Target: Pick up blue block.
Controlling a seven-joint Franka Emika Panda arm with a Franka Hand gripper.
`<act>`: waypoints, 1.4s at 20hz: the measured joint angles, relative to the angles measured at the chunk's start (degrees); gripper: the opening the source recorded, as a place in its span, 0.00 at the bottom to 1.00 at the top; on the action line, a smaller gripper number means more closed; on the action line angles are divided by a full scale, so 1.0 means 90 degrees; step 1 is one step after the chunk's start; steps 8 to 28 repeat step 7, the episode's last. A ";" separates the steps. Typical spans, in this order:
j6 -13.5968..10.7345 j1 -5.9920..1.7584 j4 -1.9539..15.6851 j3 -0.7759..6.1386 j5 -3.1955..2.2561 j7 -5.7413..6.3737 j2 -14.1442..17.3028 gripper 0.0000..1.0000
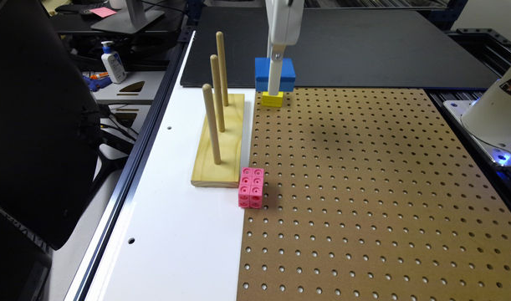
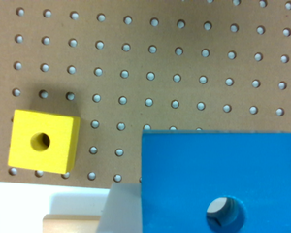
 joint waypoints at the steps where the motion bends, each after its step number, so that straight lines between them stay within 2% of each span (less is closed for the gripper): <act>1: -0.0063 0.0000 -0.0001 0.0001 0.0000 0.0000 -0.0063 0.00; 28: -0.0115 0.0000 -0.0004 0.0002 0.0000 0.0001 -0.0119 0.00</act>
